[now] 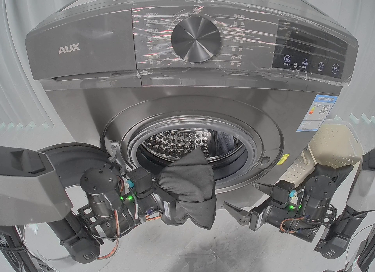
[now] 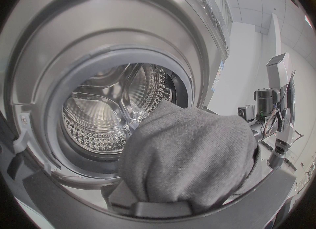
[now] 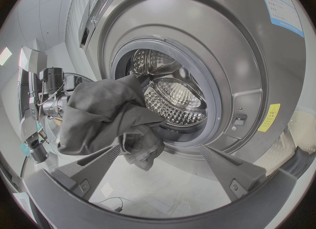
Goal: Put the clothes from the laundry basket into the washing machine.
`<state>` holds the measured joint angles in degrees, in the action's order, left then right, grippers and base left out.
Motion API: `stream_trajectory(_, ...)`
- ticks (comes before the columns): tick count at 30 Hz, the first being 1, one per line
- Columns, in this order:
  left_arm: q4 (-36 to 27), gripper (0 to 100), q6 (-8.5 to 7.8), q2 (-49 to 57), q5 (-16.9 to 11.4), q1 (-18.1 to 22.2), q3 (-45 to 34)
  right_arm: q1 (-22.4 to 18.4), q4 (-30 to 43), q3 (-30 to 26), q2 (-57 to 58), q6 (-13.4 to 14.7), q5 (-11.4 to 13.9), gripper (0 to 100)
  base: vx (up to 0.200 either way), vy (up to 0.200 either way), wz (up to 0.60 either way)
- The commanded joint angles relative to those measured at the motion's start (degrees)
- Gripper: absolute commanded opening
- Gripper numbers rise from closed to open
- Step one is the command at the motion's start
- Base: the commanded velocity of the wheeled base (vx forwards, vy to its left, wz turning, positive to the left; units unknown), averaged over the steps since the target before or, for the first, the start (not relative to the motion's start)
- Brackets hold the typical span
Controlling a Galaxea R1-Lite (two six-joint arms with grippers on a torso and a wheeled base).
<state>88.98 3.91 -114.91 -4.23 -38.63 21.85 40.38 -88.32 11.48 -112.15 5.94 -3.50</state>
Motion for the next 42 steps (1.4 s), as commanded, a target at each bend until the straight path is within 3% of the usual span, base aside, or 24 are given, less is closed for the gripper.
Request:
stream_trajectory(1,0.05,0,0.13,-5.24,-0.16,-0.39,3.82,1.2,-0.01,-1.99,0.27,-0.14,0.25,100,0.0,0.0,0.0)
stream_trajectory(15,-0.03,0,1.8,-17.1,0.45,-0.3,22.63,1.37,-0.01,-3.4,2.73,-0.58,0.69,100,0.0,0.0,0.0)
stream_trajectory(25,-0.74,0,2.85,-24.84,3.88,0.58,36.07,1.37,-0.01,-2.96,2.91,-0.58,1.3,100,0.0,0.0,0.0)
stream_trajectory(30,-5.22,0,2.85,-27.74,5.81,1.63,42.14,1.37,-0.01,-2.87,2.73,-0.49,1.39,100,0.0,0.0,0.0)
stream_trajectory(42,-15.5,0,2.77,-29.85,6.25,4.62,50.14,1.28,-0.01,-2.87,2.38,-0.49,1.48,100,0.0,0.0,0.0)
